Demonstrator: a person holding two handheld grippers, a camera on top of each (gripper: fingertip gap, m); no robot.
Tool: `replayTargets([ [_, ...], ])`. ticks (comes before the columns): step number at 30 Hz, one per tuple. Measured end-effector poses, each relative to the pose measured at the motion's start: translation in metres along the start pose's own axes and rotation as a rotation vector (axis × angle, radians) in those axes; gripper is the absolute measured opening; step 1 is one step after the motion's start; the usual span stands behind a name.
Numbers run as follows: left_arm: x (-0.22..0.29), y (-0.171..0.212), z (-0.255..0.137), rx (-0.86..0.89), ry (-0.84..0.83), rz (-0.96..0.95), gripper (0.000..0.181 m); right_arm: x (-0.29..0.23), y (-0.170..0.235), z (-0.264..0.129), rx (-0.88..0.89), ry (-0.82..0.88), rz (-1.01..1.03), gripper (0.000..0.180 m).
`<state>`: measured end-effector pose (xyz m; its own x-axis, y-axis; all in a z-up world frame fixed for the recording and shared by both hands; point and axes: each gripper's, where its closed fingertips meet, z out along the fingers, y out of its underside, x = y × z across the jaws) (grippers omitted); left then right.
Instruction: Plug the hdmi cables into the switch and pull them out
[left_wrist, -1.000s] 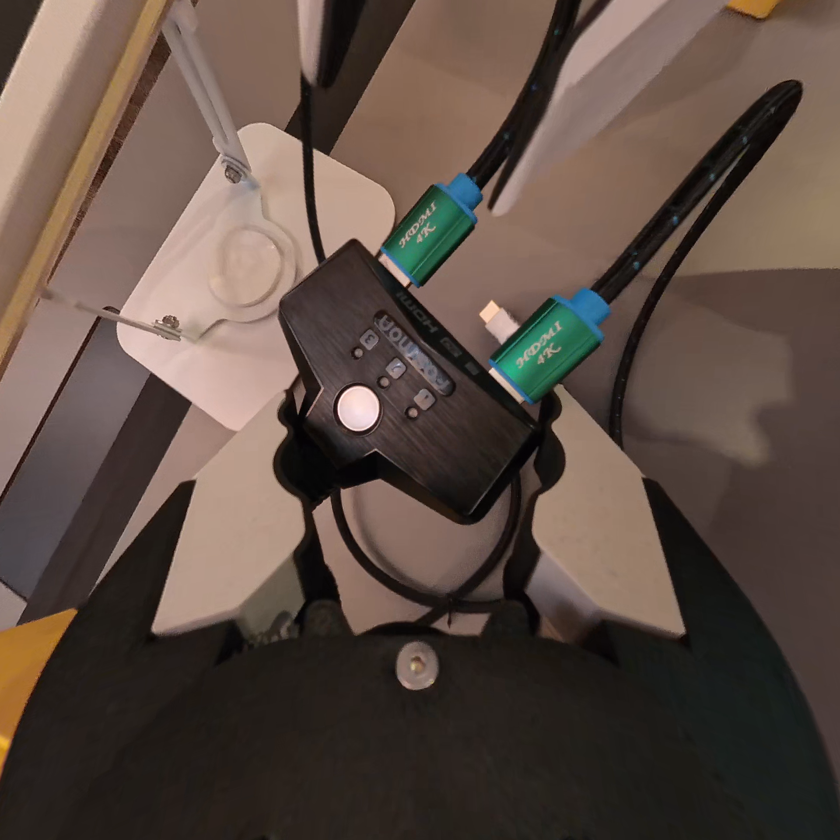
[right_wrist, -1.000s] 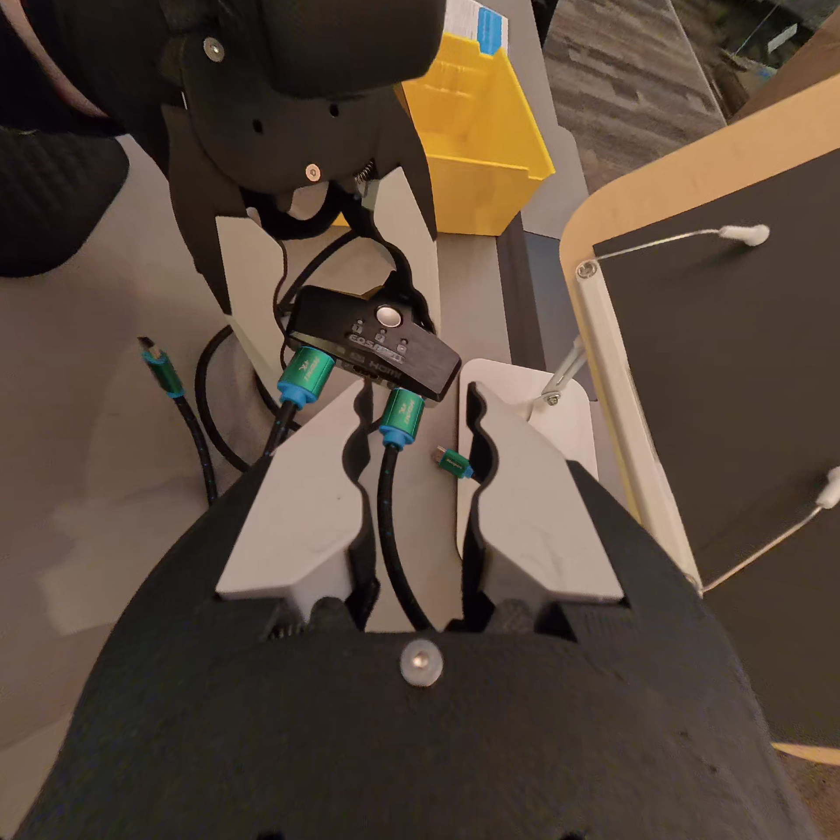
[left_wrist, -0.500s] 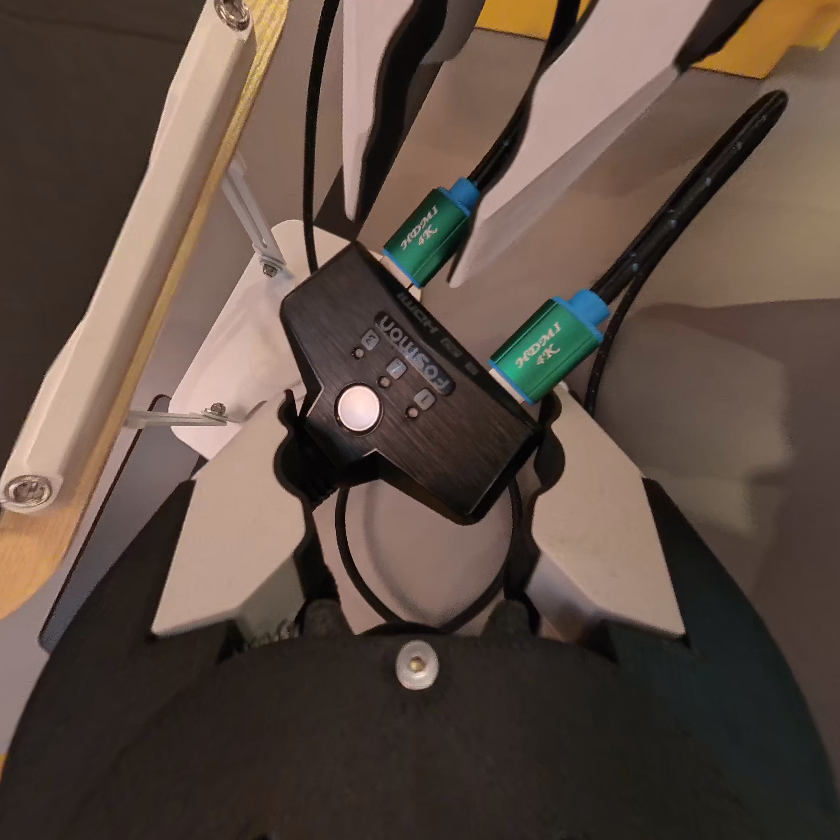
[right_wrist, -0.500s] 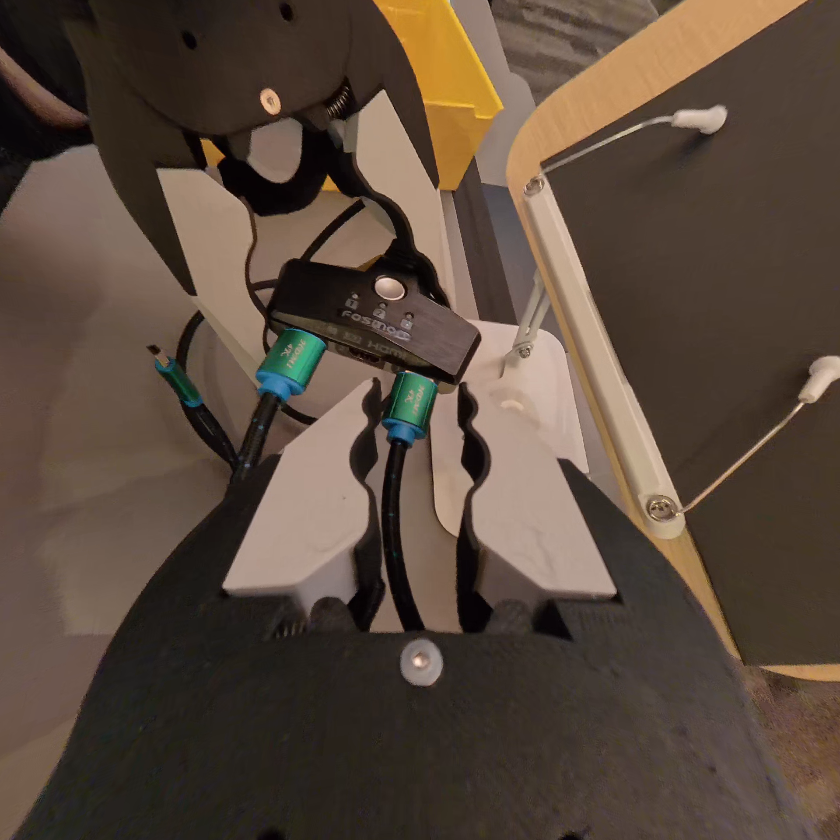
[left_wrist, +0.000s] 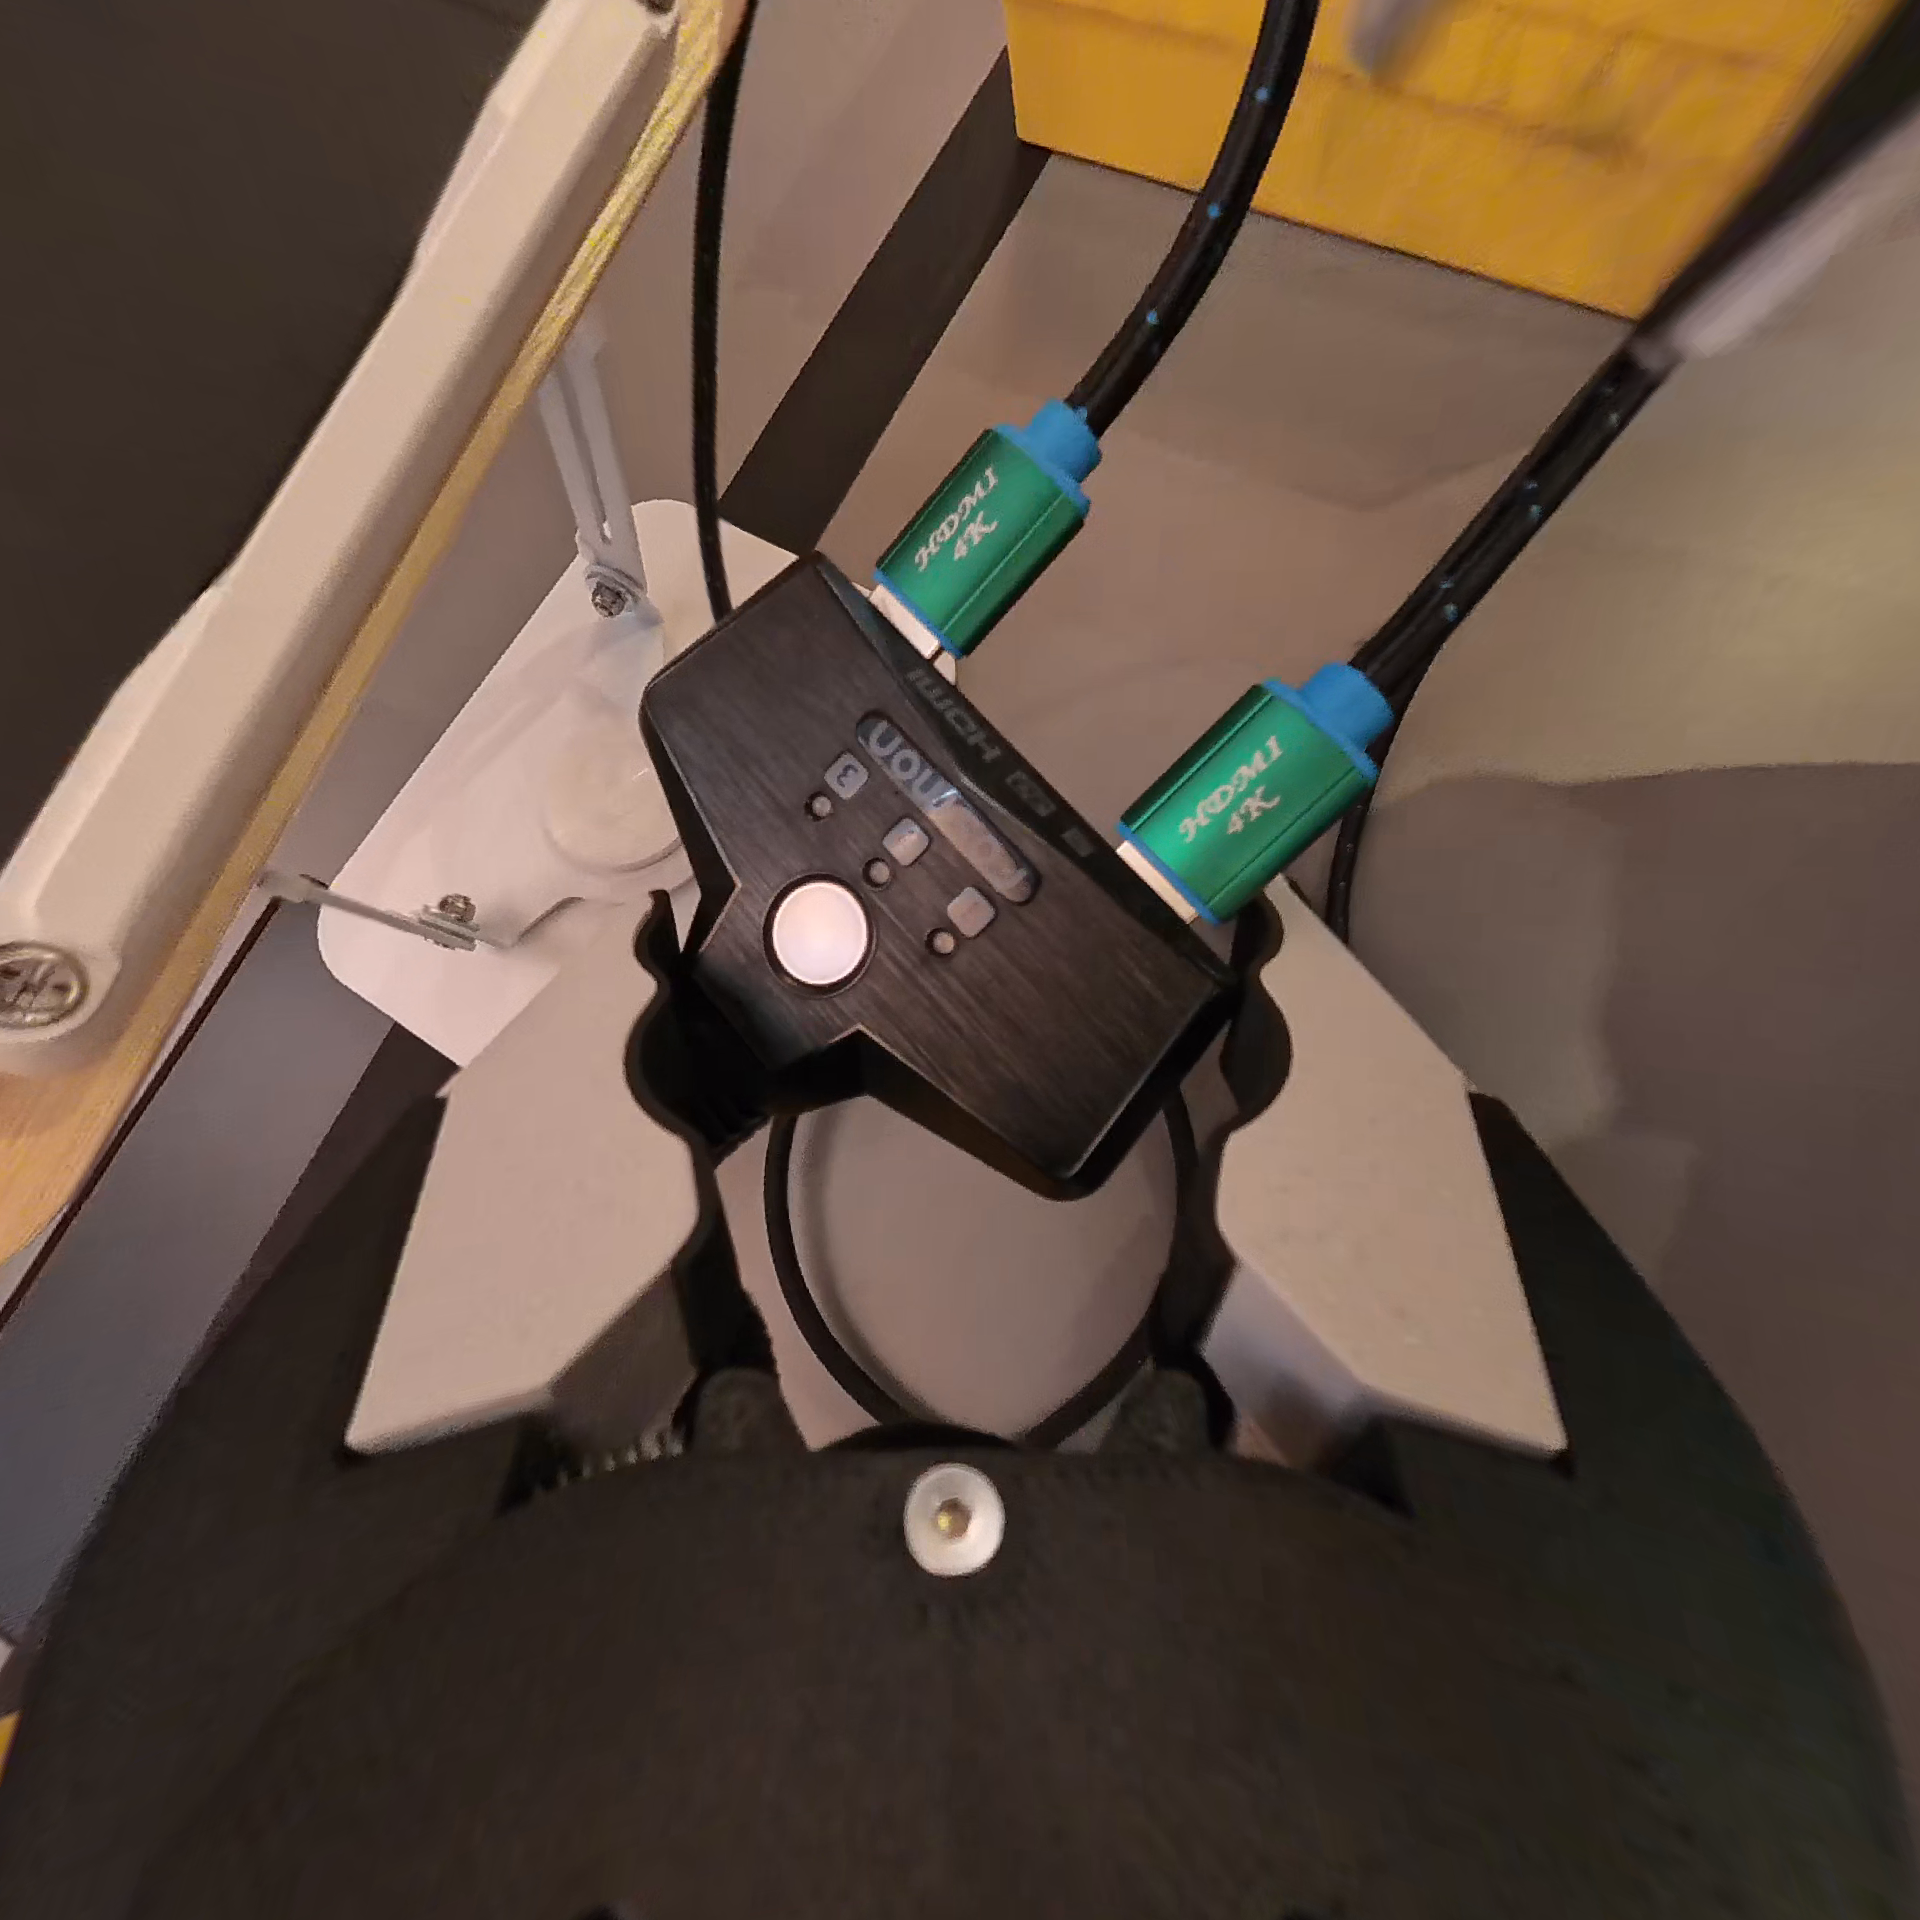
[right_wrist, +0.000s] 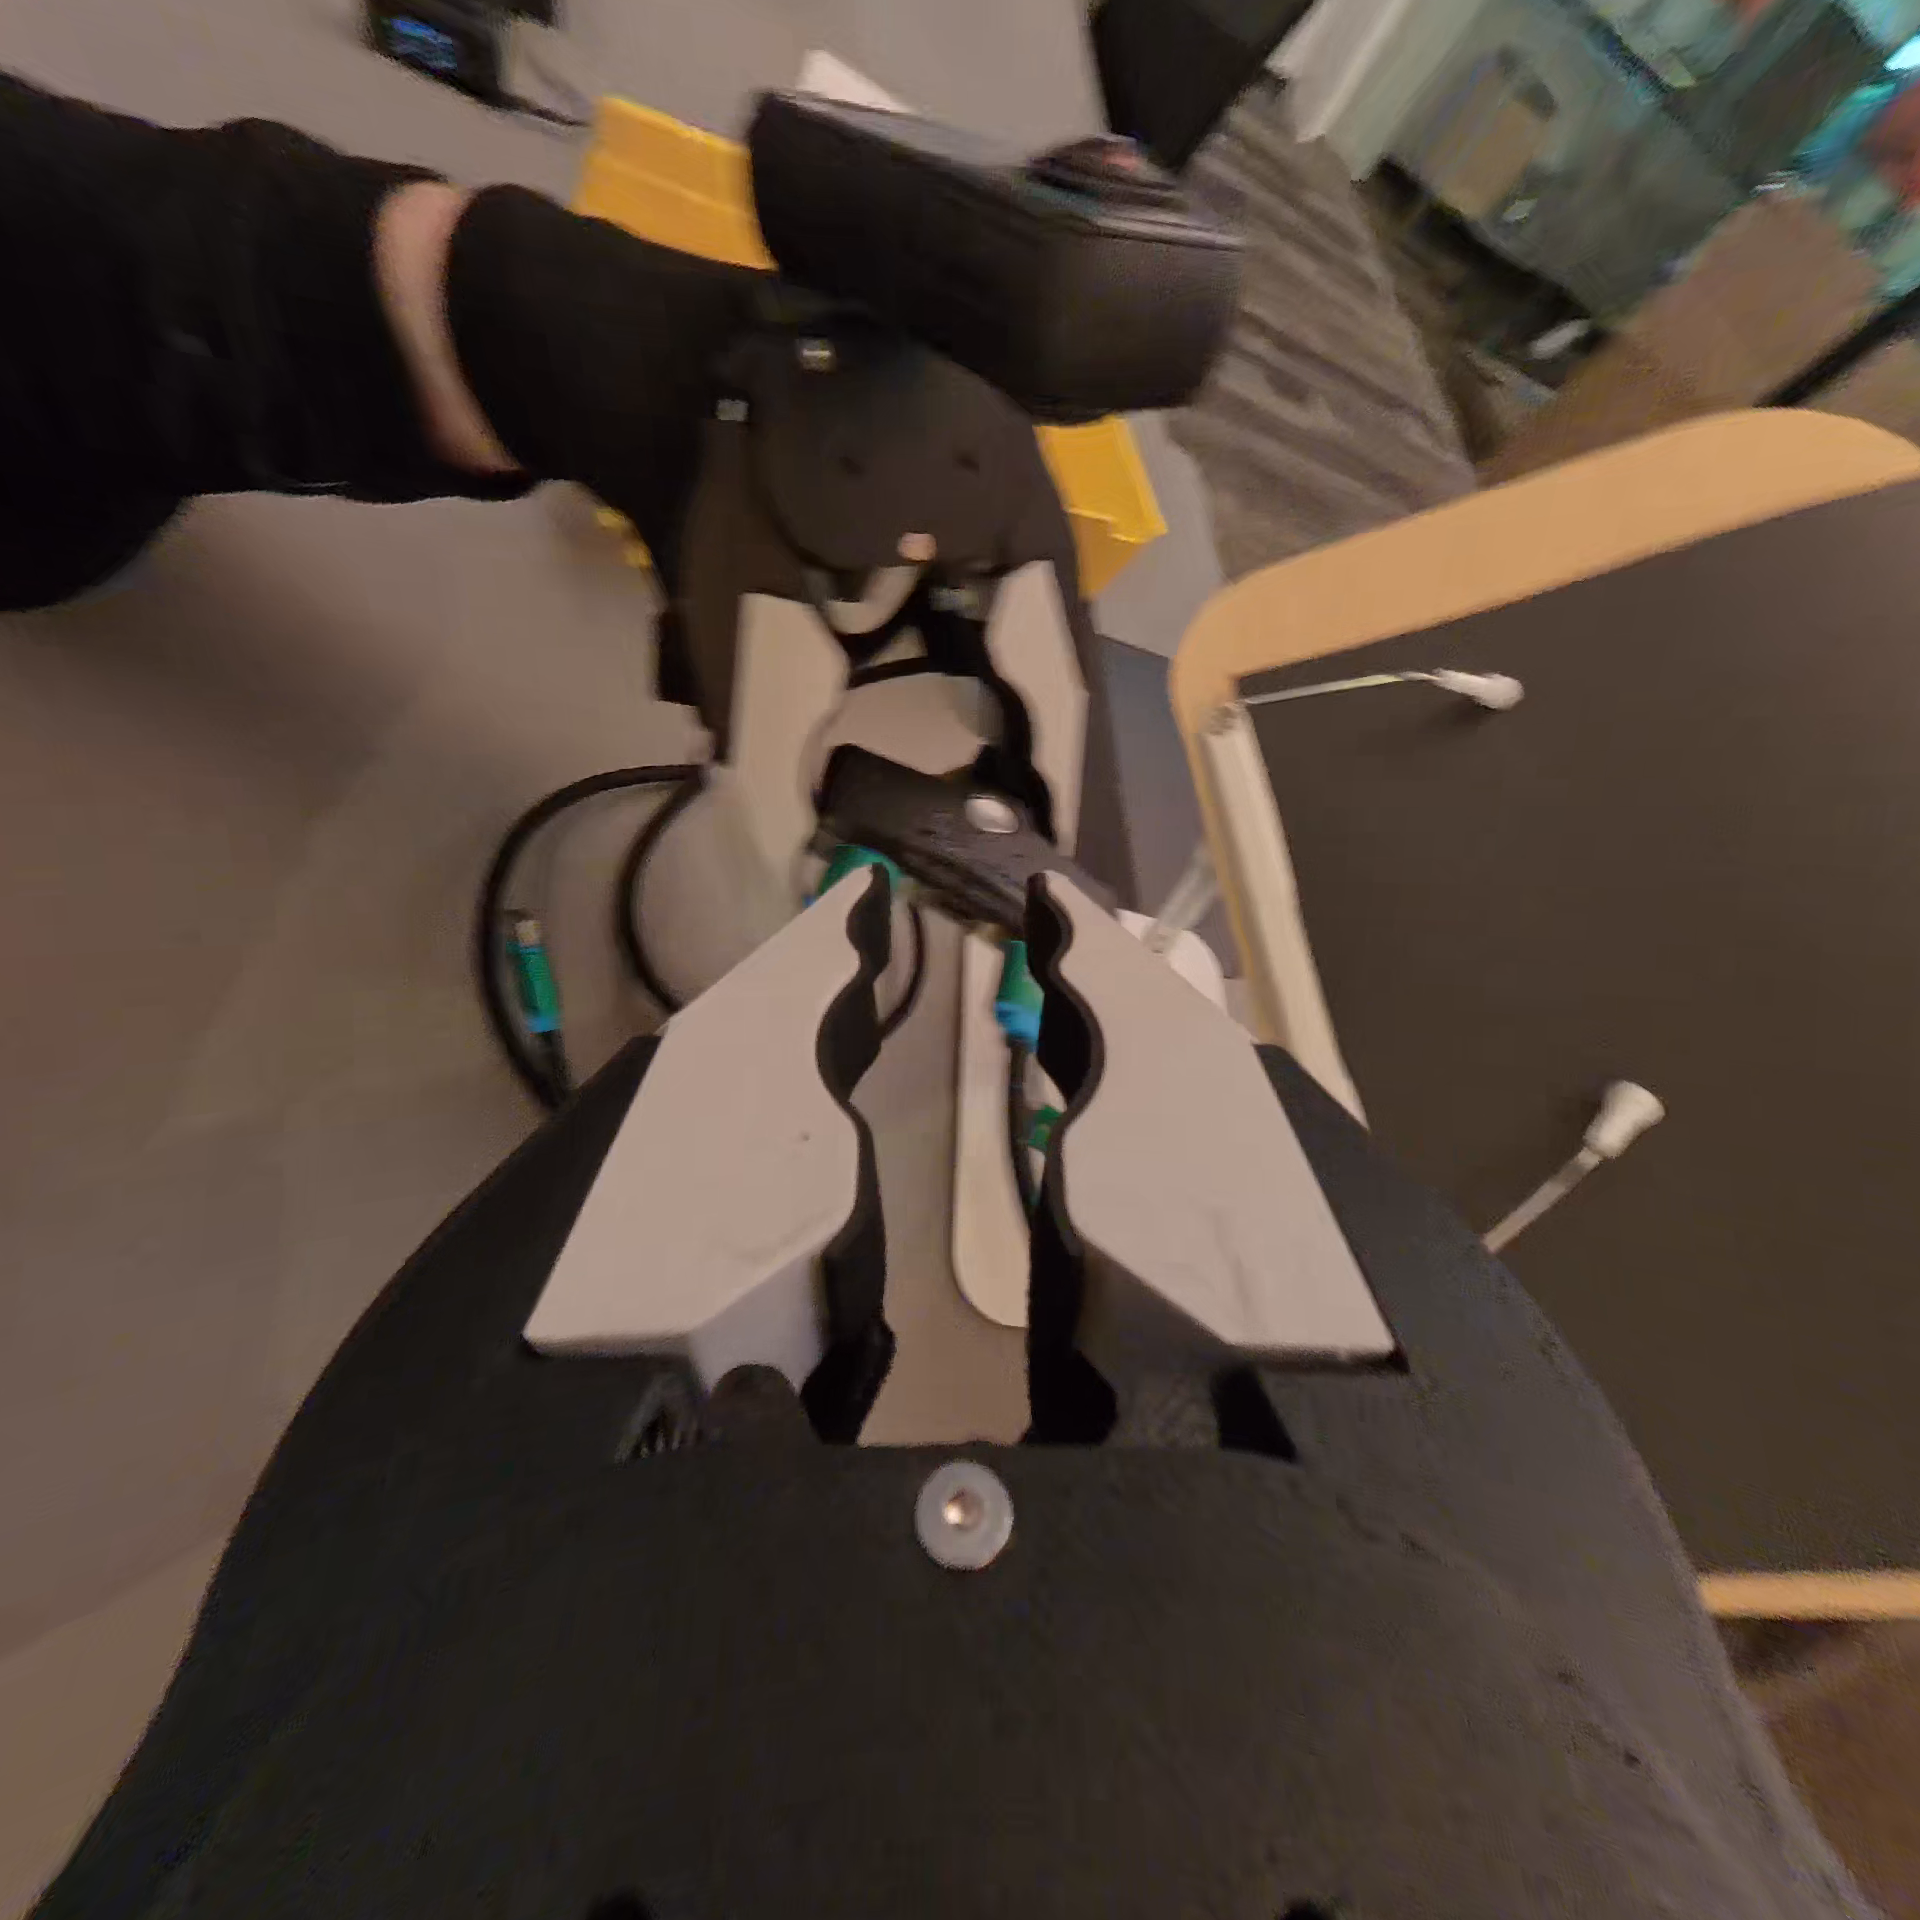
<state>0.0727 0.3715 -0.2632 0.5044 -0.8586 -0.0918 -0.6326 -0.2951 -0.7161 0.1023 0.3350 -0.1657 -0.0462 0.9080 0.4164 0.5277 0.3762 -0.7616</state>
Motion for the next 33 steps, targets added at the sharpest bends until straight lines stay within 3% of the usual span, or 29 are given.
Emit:
replayTargets([
  [6,0.001,-0.001,-0.002,-0.001,-0.004,-0.006,0.104,-0.014,0.027,0.026,-0.22,-0.07,0.074,0.031],
  [14,0.005,0.001,0.005,-0.018,0.002,0.0,0.104,-0.022,0.036,0.026,-0.22,-0.159,0.264,0.033],
  [22,0.006,0.001,0.015,-0.031,-0.009,-0.032,0.104,-0.03,0.047,0.022,-0.268,-0.196,0.294,0.043],
  [26,0.006,0.001,0.019,-0.034,-0.002,-0.07,0.104,-0.032,0.058,0.031,-0.351,-0.192,0.288,0.04],
  [33,0.005,0.005,0.027,-0.049,-0.013,-0.091,0.104,-0.033,0.061,0.047,-0.291,-0.267,0.396,0.03],
])
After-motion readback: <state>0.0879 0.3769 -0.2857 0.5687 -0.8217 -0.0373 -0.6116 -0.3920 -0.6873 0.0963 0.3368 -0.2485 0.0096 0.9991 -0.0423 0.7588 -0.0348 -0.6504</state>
